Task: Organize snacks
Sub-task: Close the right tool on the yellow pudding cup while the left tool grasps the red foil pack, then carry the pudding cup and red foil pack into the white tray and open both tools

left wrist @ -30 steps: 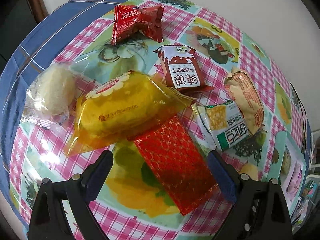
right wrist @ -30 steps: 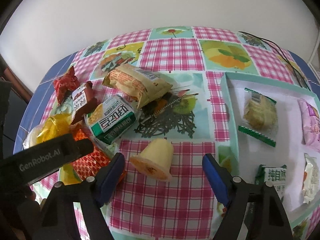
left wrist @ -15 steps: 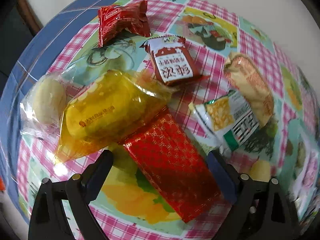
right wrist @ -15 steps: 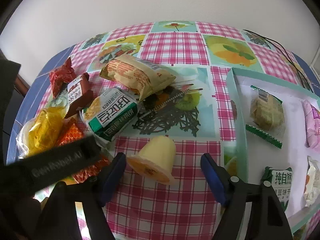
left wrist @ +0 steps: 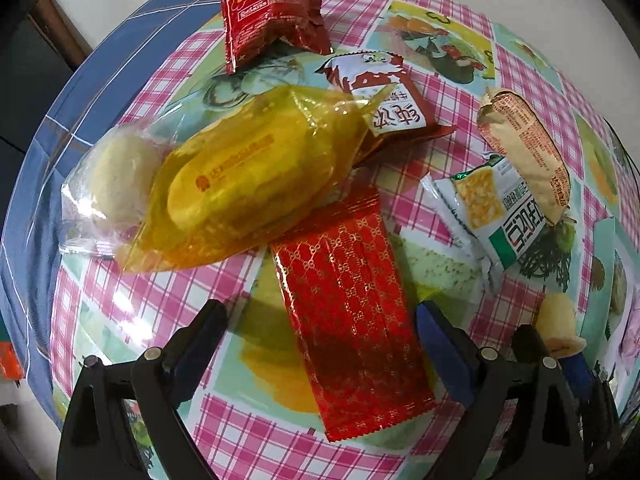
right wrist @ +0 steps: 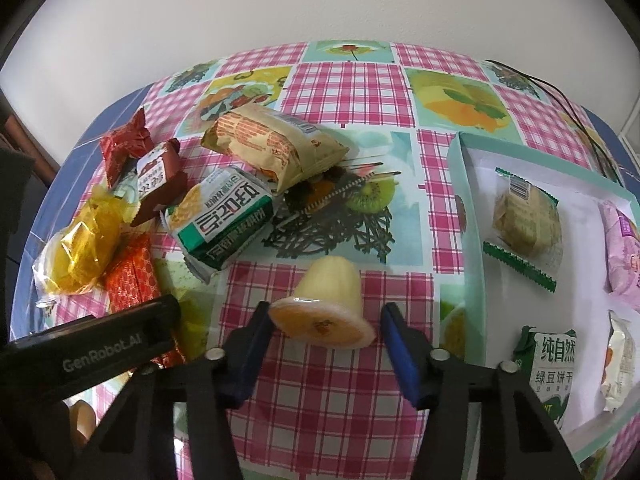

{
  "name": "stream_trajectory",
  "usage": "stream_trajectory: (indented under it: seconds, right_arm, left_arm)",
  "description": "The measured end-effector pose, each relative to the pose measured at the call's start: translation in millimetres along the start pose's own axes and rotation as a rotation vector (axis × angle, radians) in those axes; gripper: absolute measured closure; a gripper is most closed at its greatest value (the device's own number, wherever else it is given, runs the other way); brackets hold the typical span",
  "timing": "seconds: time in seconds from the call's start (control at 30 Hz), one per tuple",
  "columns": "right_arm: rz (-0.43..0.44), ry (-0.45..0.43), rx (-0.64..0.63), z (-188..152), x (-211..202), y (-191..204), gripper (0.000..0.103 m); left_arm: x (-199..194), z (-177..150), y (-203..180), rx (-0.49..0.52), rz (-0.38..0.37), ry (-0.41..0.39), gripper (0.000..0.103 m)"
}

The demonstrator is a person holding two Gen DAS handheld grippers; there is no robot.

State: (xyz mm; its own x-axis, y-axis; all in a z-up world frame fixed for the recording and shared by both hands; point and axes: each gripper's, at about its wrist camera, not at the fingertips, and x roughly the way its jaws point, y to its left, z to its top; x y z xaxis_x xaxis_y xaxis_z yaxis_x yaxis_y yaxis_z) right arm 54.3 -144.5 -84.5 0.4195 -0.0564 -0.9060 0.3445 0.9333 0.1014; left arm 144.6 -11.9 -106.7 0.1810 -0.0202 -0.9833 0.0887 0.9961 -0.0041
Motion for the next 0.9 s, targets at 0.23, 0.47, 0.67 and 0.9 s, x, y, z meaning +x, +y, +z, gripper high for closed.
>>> stream_trajectory:
  seconds: [0.23, 0.47, 0.67, 0.9]
  right_arm:
    - [0.009, 0.012, 0.002, -1.9, -1.8, -2.0, 0.054]
    - [0.013, 0.026, 0.010, -4.4, -7.7, -1.8, 0.054]
    - [0.011, 0.038, 0.012, -4.6, -13.8, -1.3, 0.055]
    - [0.028, 0.045, 0.017, -2.6, -22.9, -2.4, 0.056]
  left_arm:
    - [-9.7, -7.6, 1.6, 0.047, -0.020, -0.025, 0.046]
    - [-8.0, -7.5, -4.0, 0.057, -0.038, -0.030, 0.055]
    - [-12.8, -6.7, -9.1, 0.047, -0.069, -0.021, 0.056]
    - [-20.1, -12.4, -4.1, 0.020, -0.123, -0.011, 0.056]
